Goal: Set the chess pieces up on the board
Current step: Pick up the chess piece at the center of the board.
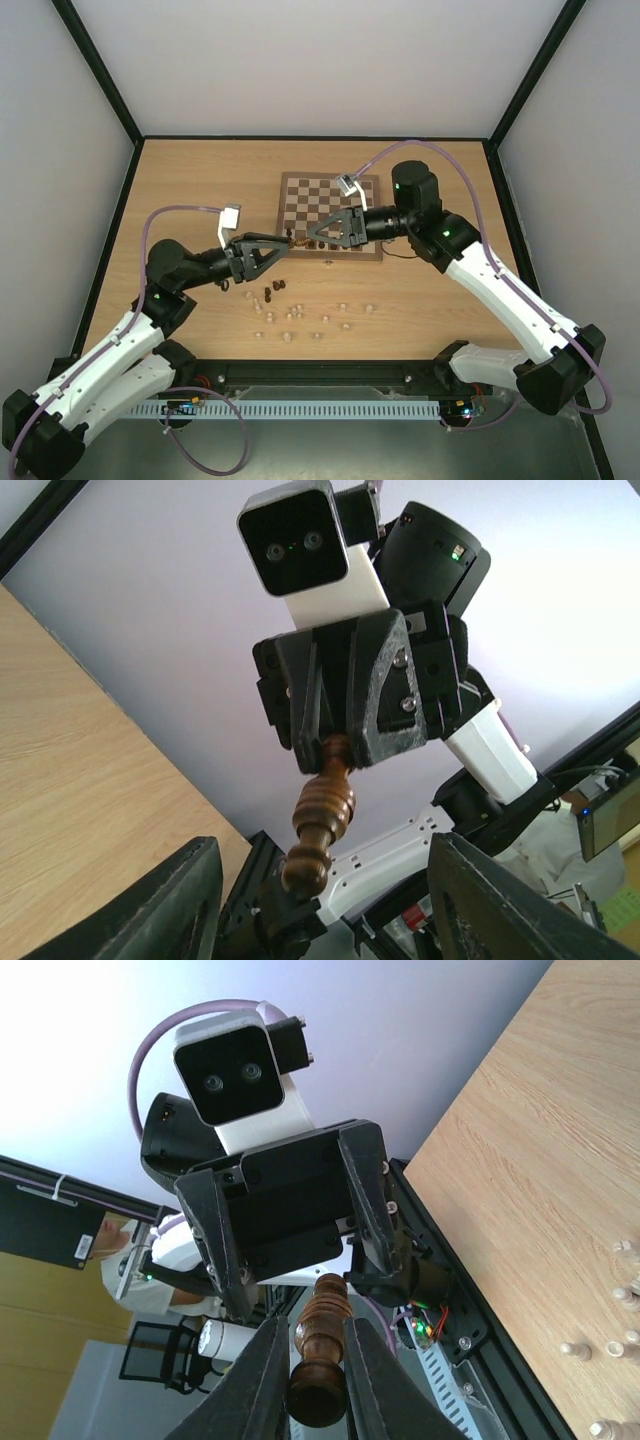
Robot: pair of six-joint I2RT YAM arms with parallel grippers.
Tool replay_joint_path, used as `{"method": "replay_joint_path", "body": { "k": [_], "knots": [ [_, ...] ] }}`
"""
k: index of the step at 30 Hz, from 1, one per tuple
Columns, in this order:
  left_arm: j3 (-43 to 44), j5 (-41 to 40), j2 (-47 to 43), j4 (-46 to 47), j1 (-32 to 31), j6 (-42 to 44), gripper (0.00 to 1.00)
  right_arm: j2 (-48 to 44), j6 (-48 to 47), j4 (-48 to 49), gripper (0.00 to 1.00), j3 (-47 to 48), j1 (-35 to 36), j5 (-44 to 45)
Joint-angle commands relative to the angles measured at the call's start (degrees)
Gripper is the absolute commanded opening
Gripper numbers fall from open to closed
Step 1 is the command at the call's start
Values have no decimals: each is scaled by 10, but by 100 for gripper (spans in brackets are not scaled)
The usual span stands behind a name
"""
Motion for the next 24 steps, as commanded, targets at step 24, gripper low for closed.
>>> {"method": "replay_joint_path", "body": {
  "k": [24],
  "knots": [
    [-13,13,22,37,4,-14,31,10,5,34,13,-10,-2,-15]
  ]
}}
